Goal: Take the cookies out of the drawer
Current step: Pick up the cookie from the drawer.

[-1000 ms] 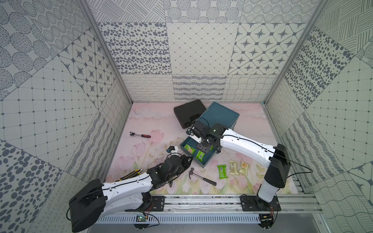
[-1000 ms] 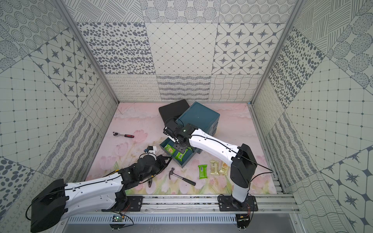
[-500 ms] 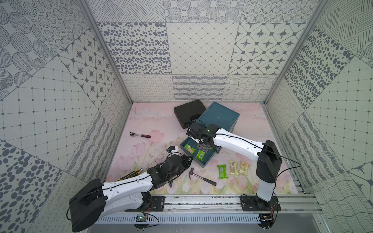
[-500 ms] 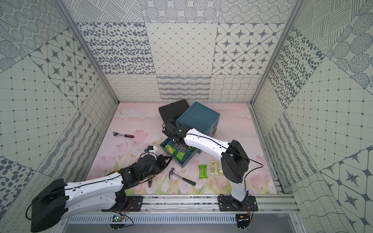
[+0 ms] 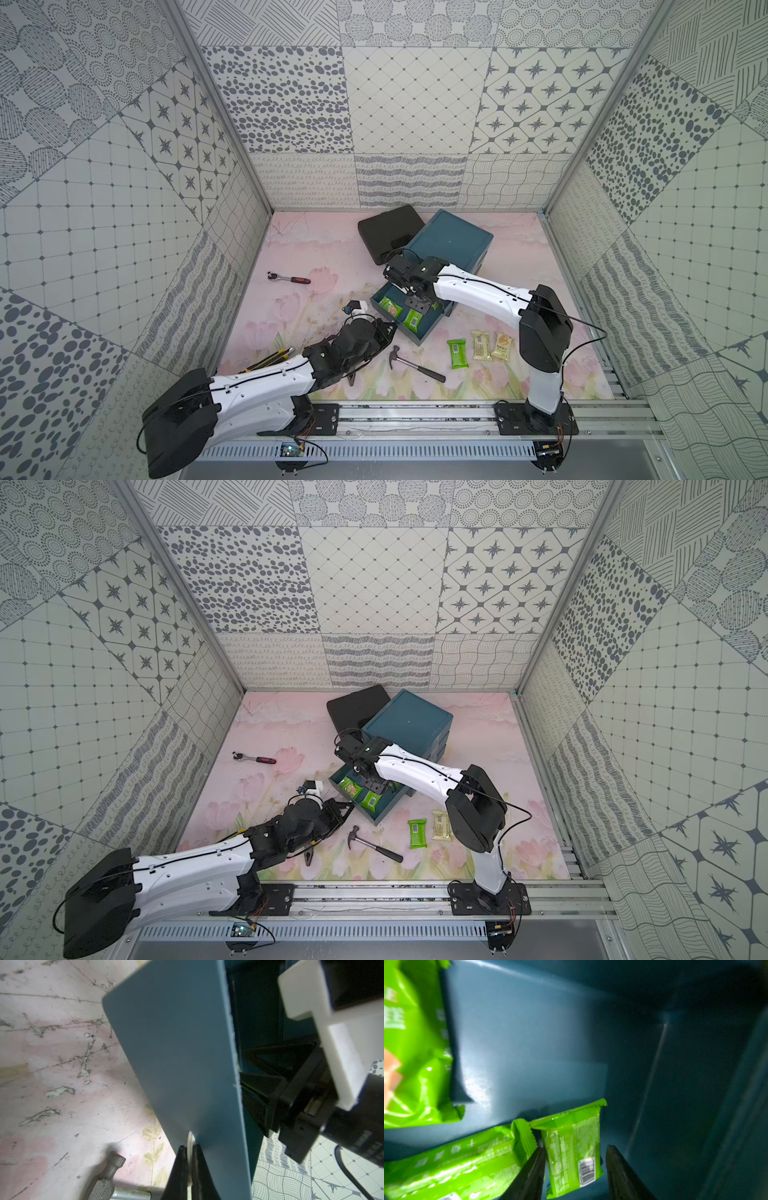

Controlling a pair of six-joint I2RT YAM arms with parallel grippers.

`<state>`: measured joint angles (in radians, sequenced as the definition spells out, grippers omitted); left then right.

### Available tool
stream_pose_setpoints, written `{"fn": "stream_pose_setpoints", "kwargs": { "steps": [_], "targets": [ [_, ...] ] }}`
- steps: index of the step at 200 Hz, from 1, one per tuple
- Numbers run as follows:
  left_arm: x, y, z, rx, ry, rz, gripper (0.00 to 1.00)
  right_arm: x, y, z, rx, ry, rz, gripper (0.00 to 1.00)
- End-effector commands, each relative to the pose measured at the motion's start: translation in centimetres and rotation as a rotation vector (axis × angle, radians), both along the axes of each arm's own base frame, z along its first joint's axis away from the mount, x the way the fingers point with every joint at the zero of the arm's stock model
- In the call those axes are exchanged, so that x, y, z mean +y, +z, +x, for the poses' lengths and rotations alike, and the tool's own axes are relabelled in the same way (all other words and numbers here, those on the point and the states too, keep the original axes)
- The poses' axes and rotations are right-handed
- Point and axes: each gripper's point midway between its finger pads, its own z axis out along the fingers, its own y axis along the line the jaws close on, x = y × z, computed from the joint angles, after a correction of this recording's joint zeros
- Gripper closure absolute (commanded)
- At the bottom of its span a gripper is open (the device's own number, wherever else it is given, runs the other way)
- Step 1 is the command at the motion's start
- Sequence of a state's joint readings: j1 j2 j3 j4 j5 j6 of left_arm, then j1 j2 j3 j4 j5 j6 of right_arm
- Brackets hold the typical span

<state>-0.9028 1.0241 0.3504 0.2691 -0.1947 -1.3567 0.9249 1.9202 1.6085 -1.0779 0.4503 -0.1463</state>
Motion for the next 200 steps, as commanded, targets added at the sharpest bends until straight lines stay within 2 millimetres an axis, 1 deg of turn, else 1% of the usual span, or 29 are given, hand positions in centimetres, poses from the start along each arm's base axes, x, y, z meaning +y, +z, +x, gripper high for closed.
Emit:
{"fn": "stream_pose_setpoints", "kwargs": {
  "steps": [1, 32, 51, 71, 105, 132, 162, 200],
  "targets": [
    [0.2, 1.0, 0.8, -0.055, 0.025, 0.013, 1.0, 0.3, -0.7, 0.0, 0.017, -0.01, 0.005, 0.49],
    [0.2, 1.0, 0.9, -0.057, 0.027, 0.011, 1.0, 2.2, -0.6, -1.4, 0.097, 0.013, 0.1, 0.43],
    [0.2, 0.9, 0.9, -0.057, 0.027, 0.011, 1.0, 2.9, 0.0, -1.7, 0.12, 0.004, 0.16, 0.4],
    [0.2, 1.0, 0.9, -0.059, 0.028, 0.009, 1.0, 2.1, 0.6, -0.7, 0.075, -0.023, 0.143, 0.4],
    [0.3, 1.0, 0.9, -0.06, 0.032, 0.007, 1.0, 1.4, 1.3, -0.1, 0.043, -0.039, 0.133, 0.38],
    [0.4, 1.0, 0.8, -0.06, 0.031, 0.011, 1.0, 0.4, 0.4, 0.4, 0.033, -0.059, 0.074, 0.37],
    [0.4, 0.9, 0.8, -0.057, 0.031, 0.011, 1.0, -0.2, 0.0, 1.1, 0.002, -0.087, 0.035, 0.38],
    [0.4, 0.9, 0.8, -0.059, 0.033, 0.01, 1.0, 0.2, -1.0, 0.4, 0.053, -0.083, 0.05, 0.44]
  ]
}}
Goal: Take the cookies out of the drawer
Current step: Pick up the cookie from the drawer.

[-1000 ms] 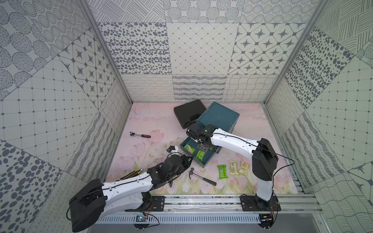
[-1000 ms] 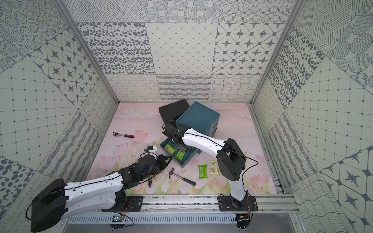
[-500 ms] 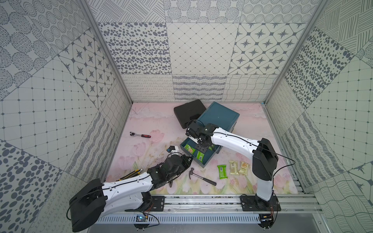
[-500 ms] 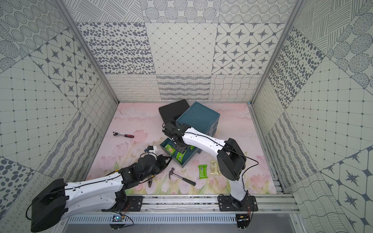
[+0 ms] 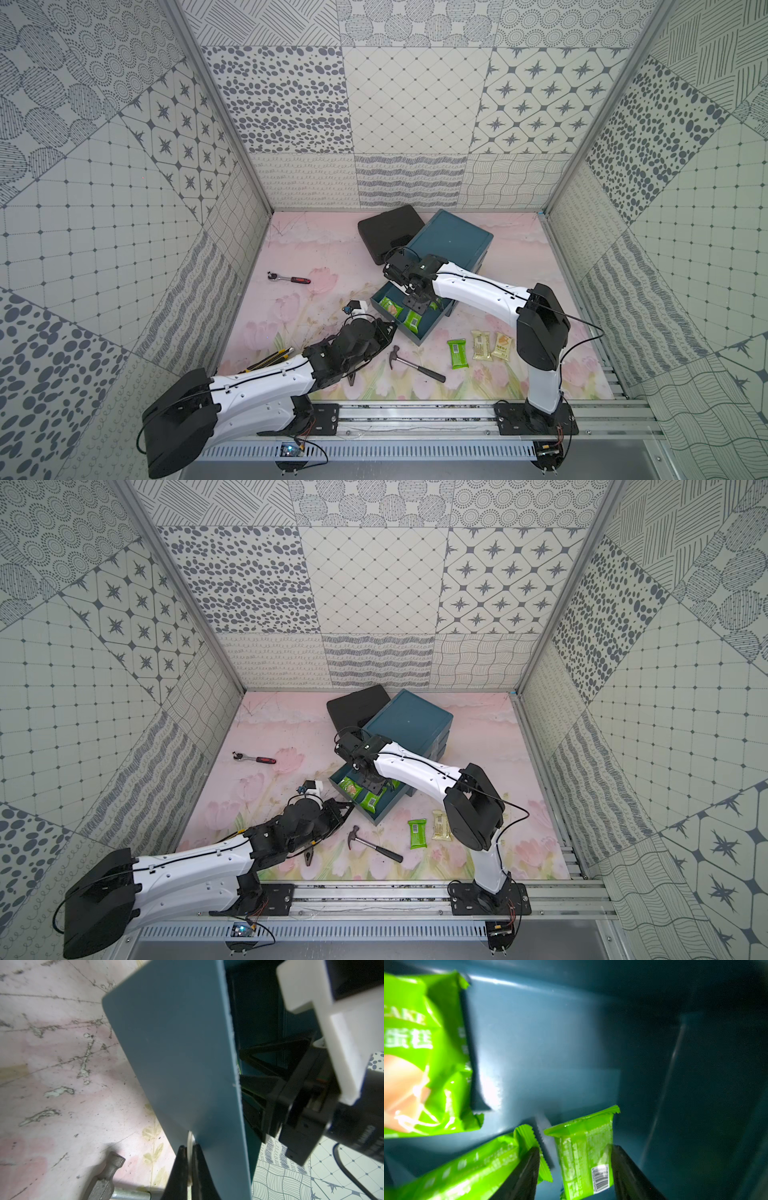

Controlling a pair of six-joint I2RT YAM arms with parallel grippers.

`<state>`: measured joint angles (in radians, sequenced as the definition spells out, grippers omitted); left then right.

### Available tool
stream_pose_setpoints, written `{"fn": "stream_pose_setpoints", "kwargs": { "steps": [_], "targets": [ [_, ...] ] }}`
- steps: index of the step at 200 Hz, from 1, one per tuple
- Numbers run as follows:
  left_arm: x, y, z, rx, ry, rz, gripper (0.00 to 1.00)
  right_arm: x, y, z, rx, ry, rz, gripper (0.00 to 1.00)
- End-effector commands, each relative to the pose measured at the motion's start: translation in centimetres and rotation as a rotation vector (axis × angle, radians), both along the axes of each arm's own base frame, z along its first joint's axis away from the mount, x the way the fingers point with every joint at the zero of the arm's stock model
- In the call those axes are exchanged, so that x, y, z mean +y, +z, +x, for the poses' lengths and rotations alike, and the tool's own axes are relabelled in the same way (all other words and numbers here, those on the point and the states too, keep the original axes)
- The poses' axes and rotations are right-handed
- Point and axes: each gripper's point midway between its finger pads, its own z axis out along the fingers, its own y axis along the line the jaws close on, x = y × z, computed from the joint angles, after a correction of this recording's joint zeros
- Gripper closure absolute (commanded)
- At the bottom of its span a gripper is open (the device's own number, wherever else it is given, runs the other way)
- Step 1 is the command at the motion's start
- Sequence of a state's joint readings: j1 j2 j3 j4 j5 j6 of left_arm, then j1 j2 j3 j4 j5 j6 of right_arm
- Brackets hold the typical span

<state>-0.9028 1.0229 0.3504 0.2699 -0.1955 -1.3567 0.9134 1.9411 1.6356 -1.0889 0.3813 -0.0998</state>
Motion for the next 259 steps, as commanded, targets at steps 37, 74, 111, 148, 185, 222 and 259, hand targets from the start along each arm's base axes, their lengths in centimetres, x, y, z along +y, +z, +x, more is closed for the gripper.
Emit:
{"fn": "stream_pose_setpoints", "kwargs": {
  "steps": [37, 74, 111, 148, 185, 222, 259],
  "targets": [
    [0.5, 0.9, 0.8, -0.061, 0.034, 0.013, 1.0, 1.5, -0.5, -1.6, 0.126, -0.017, 0.12, 0.51],
    [0.5, 0.9, 0.8, -0.061, 0.035, 0.012, 1.0, 4.0, 1.4, -2.9, 0.206, 0.004, 0.272, 0.52],
    [0.5, 0.9, 0.8, -0.062, 0.035, 0.011, 1.0, 3.1, 4.2, -0.8, 0.067, -0.008, 0.244, 0.45],
    [0.4, 0.9, 0.8, -0.062, 0.035, 0.01, 1.0, 1.2, 2.8, -0.5, 0.056, -0.015, 0.137, 0.41],
    [0.5, 0.8, 0.8, -0.06, 0.035, 0.01, 1.0, 0.6, 0.8, 0.0, 0.054, -0.026, 0.064, 0.4],
    [0.7, 0.9, 0.7, -0.062, 0.04, 0.012, 1.0, 0.2, 0.0, 0.4, 0.043, -0.038, 0.027, 0.39],
    [0.7, 0.9, 0.7, -0.062, 0.041, 0.01, 1.0, 0.1, -0.6, 0.5, 0.051, -0.041, 0.015, 0.37]
  ]
}}
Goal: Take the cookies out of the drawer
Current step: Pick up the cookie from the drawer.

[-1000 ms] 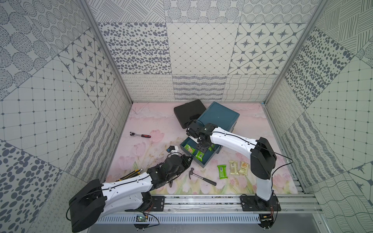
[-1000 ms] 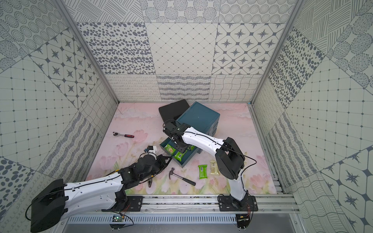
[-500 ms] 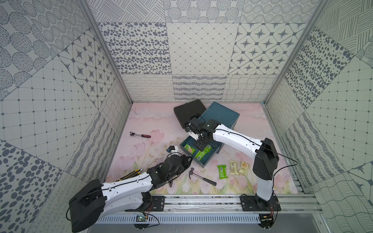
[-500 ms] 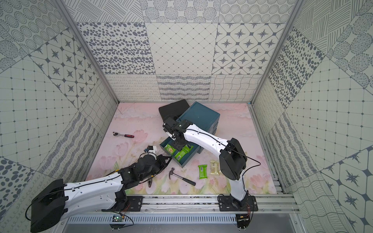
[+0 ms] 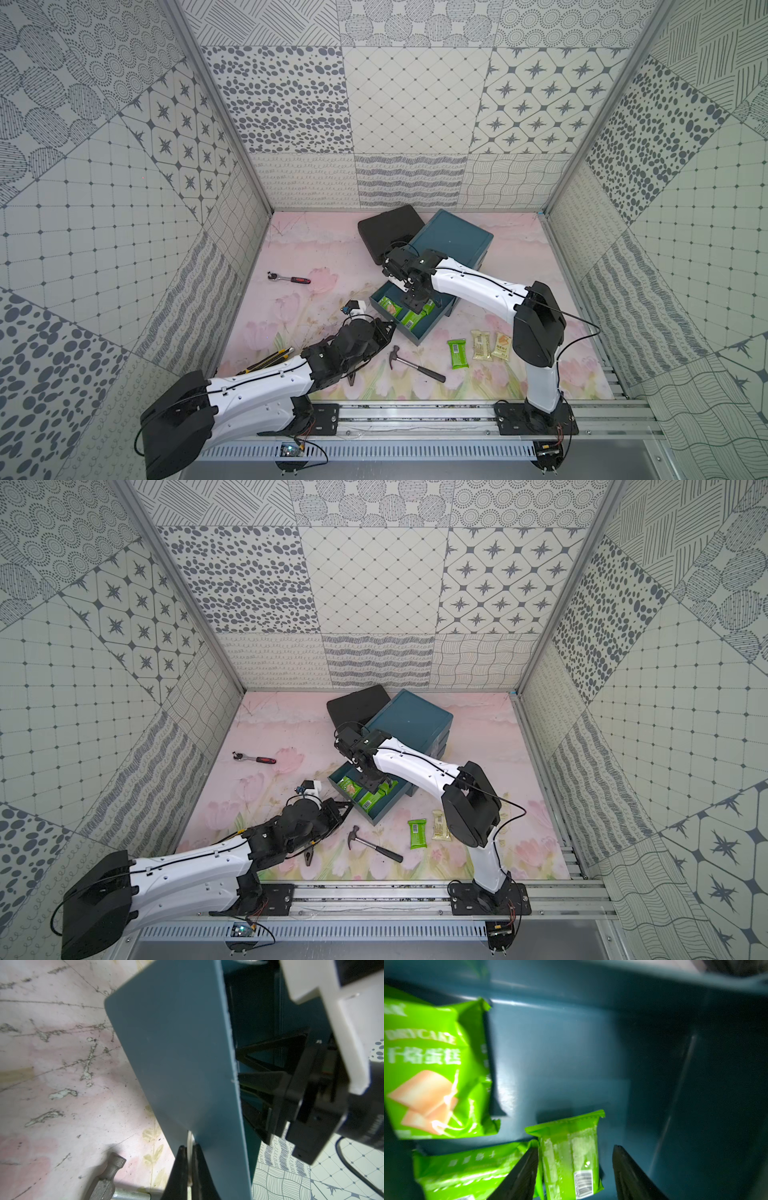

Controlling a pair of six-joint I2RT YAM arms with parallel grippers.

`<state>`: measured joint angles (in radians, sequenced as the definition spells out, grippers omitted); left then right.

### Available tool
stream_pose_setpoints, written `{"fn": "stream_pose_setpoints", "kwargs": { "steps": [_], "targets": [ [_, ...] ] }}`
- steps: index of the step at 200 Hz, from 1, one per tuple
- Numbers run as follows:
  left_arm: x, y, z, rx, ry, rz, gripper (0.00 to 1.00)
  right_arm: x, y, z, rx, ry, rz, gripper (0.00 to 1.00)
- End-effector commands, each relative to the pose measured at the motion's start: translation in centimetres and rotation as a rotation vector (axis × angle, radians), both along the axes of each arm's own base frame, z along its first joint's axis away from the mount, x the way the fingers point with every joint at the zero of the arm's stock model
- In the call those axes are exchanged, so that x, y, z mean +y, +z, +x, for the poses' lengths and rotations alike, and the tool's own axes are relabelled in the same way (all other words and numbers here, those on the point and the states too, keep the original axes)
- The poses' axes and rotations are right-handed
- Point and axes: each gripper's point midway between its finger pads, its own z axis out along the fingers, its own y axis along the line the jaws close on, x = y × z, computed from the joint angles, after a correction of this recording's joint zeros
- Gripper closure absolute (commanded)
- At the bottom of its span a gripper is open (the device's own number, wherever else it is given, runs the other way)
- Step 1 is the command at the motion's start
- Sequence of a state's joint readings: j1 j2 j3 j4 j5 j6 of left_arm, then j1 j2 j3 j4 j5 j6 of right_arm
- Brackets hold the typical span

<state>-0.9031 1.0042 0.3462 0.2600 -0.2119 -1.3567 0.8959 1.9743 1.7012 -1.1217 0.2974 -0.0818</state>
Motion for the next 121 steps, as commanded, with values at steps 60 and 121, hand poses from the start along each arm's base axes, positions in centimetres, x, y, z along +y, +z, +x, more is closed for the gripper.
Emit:
{"fn": "stream_pose_setpoints", "kwargs": {
  "steps": [60, 121],
  "targets": [
    [0.3, 0.8, 0.7, -0.053, 0.023, 0.004, 1.0, 0.0, -1.7, 0.7, 0.023, -0.039, -0.02, 0.4],
    [0.3, 0.7, 0.6, -0.051, 0.025, 0.006, 1.0, 1.5, -1.8, 0.4, 0.072, -0.045, 0.074, 0.51]
  ]
}}
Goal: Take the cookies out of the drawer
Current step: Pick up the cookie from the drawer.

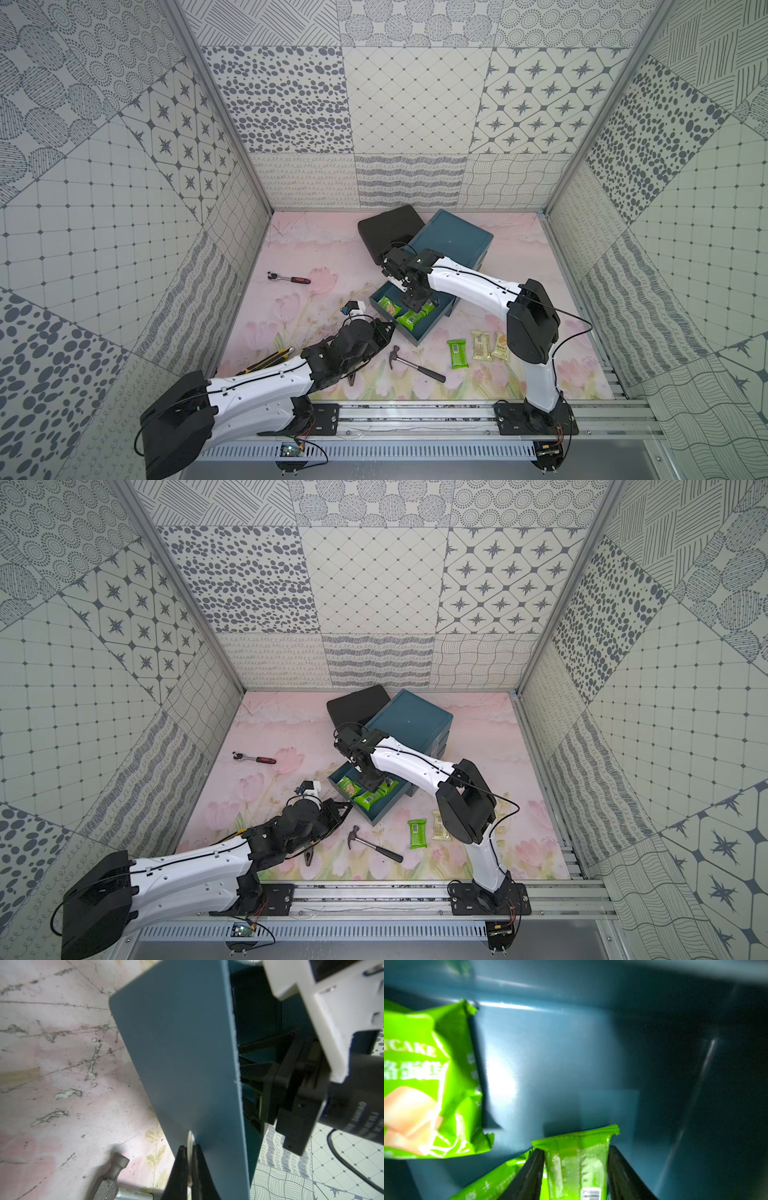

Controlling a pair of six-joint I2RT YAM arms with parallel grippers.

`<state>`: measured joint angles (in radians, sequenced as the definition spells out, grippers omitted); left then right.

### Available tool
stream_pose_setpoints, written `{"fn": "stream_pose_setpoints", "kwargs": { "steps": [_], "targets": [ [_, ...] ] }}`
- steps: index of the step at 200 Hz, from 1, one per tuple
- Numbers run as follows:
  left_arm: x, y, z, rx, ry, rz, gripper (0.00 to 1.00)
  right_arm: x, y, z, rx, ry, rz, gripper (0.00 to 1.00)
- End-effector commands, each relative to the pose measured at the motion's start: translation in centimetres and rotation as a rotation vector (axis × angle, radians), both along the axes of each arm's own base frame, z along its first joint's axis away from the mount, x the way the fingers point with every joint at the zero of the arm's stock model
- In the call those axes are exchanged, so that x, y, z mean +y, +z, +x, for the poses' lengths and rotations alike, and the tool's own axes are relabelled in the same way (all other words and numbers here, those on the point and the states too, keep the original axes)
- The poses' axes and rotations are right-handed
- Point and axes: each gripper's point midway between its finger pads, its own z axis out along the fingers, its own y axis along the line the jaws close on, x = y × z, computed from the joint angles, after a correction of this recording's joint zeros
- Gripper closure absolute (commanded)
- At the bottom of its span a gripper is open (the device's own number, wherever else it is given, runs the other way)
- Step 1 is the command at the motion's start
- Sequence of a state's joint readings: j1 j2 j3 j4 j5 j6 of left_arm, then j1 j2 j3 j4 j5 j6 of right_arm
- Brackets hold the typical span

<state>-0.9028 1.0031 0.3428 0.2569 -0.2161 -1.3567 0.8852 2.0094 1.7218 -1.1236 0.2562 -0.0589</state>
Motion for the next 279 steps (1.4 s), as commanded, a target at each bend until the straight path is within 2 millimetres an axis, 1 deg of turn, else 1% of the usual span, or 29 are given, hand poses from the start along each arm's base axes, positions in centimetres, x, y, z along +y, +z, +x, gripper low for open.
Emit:
{"fn": "stream_pose_setpoints", "kwargs": {
  "steps": [1, 33, 72, 94, 119, 135, 150, 179, 212, 235, 249, 262, 279],
  "targets": [
    [0.1, 0.9, 0.7, -0.053, 0.021, 0.0, 1.0, 1.1, -0.8, 0.3, 0.032, -0.02, 0.056, 0.52],
    [0.2, 0.9, 0.7, -0.054, 0.022, 0.002, 1.0, 1.4, 0.1, 0.3, 0.025, -0.02, 0.089, 0.56],
    [0.1, 1.0, 0.7, -0.056, 0.02, 0.001, 1.0, 1.4, 1.4, 0.7, -0.014, -0.021, 0.104, 0.58],
    [0.2, 1.1, 0.7, -0.06, 0.025, -0.001, 1.0, 2.0, 2.7, 0.6, -0.03, -0.011, 0.141, 0.59],
    [0.4, 1.0, 0.8, -0.063, 0.038, -0.013, 1.0, 2.8, 5.0, 0.5, -0.079, 0.012, 0.176, 0.61],
    [0.5, 0.9, 0.8, -0.064, 0.042, -0.019, 1.0, 3.2, 7.0, 0.5, -0.118, 0.017, 0.209, 0.62],
    [0.4, 0.9, 0.8, -0.062, 0.038, -0.019, 1.0, 3.5, 8.8, 0.1, -0.14, 0.015, 0.252, 0.63],
    [0.4, 0.9, 0.8, -0.061, 0.041, -0.021, 1.0, 3.5, 11.4, -0.9, -0.16, 0.003, 0.323, 0.65],
    [0.4, 0.8, 0.8, -0.058, 0.043, -0.017, 1.0, 1.8, 14.6, -2.2, -0.197, -0.053, 0.4, 0.66],
    [0.5, 0.8, 0.8, -0.057, 0.046, -0.011, 1.0, -0.3, 16.1, -3.1, -0.23, -0.109, 0.433, 0.66],
    [0.6, 0.8, 0.9, -0.055, 0.049, -0.01, 1.0, -2.0, 16.4, -3.5, -0.243, -0.149, 0.435, 0.66],
    [0.6, 0.8, 0.9, -0.055, 0.049, -0.01, 1.0, -3.9, 16.4, -3.9, -0.245, -0.202, 0.432, 0.66],
    [0.5, 0.8, 0.9, -0.055, 0.047, -0.008, 1.0, -7.1, 16.2, -4.3, -0.246, -0.299, 0.427, 0.67]
  ]
}}
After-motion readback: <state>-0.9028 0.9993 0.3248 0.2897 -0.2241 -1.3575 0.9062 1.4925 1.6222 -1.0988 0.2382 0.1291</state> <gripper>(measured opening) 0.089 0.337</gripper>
